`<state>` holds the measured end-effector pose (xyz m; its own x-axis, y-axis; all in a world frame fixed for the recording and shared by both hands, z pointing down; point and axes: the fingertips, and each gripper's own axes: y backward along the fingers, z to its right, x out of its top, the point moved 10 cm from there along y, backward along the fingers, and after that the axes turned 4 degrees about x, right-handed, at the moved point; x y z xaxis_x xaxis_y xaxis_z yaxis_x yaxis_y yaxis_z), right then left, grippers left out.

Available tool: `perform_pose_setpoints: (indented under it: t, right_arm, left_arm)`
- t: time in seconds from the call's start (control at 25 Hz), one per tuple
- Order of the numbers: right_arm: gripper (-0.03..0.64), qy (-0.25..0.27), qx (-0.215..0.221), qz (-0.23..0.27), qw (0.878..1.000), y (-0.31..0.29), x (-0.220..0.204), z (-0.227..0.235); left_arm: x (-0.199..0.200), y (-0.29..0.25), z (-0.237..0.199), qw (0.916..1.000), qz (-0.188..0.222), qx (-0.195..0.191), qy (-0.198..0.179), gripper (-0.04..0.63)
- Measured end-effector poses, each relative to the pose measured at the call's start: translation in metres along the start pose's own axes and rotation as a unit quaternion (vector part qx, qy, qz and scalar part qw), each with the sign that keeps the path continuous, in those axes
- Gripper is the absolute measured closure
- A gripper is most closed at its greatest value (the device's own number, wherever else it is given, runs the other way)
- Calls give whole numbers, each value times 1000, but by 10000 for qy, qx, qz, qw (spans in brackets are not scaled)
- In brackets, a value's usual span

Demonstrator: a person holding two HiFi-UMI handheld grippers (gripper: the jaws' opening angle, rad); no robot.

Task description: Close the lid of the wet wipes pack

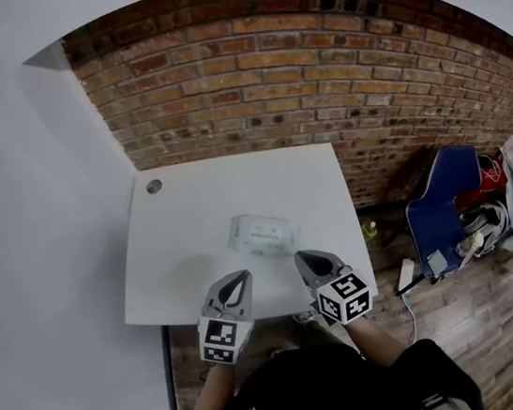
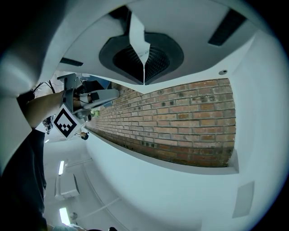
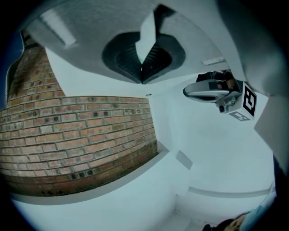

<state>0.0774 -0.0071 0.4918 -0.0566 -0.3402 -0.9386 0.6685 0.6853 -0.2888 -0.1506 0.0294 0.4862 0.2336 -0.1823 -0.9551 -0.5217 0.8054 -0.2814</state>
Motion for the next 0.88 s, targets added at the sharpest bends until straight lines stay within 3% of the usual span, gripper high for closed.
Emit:
perform_pose_setpoints:
  t: [0.88]
  right_arm:
    - [620, -1, -60, -131, 9999, 9, -14, -7]
  left_arm:
    - [-2, 10, 9, 9999, 94, -59, 51, 589]
